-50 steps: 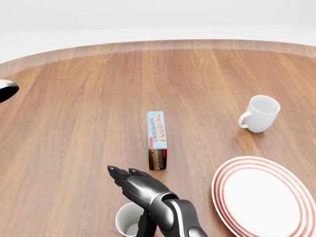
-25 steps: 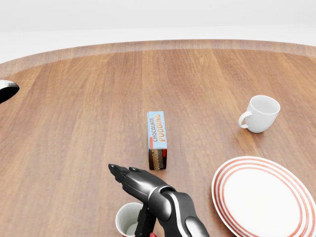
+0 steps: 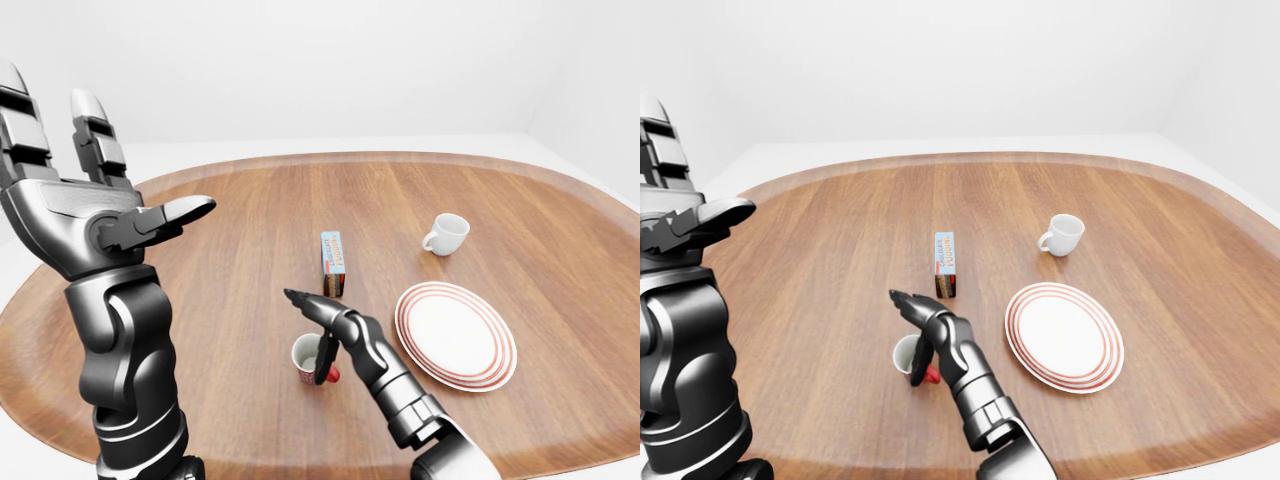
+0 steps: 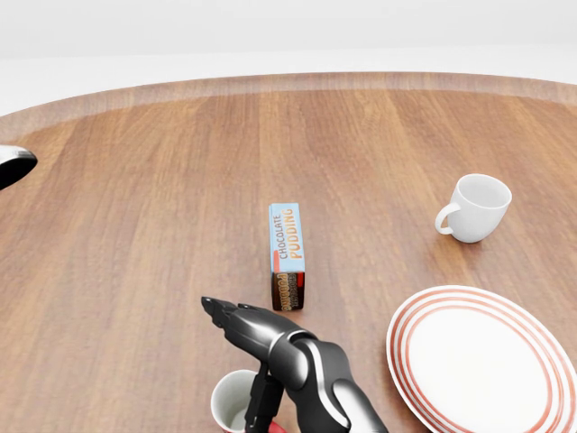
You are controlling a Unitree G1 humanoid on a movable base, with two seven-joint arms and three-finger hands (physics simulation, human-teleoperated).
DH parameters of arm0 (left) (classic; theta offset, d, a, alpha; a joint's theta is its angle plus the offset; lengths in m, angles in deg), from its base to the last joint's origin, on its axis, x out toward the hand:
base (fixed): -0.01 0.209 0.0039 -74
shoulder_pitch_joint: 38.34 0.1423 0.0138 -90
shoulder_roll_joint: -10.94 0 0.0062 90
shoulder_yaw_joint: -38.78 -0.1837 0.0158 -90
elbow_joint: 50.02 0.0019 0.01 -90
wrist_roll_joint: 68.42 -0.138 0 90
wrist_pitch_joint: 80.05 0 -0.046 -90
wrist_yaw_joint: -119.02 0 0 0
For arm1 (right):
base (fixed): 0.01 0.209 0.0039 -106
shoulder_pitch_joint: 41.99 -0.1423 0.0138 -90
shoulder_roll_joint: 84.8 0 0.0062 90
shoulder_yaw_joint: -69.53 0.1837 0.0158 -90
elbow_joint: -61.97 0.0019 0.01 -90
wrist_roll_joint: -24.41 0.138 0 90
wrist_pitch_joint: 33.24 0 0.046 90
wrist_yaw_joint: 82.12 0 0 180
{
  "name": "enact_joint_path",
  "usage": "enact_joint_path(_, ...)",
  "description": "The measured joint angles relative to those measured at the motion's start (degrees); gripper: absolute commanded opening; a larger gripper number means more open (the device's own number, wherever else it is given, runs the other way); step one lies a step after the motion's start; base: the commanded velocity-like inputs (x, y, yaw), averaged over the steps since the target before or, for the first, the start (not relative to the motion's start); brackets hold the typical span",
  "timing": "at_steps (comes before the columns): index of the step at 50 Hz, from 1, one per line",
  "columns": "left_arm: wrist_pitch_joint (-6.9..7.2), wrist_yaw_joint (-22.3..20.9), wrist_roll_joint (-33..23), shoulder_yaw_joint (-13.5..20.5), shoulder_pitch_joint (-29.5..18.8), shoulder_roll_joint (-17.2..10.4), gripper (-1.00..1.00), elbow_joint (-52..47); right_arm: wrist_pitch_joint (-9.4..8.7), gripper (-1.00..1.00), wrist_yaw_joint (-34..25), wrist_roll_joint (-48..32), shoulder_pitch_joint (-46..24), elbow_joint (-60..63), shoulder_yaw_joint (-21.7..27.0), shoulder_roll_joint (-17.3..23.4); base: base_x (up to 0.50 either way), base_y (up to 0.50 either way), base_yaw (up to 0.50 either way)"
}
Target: Pick up the red mug and put it on the plate
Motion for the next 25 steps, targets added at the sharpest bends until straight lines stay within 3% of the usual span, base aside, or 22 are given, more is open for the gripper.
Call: enact_joint_path(25,0.0,-0.2,-0.21,-0.01,-0.08,-0.05,0.95,0.91,0.0,1.0,3.76,1.07,-6.69,-13.3,1.18,-0.99,0.0,0.0,0.0)
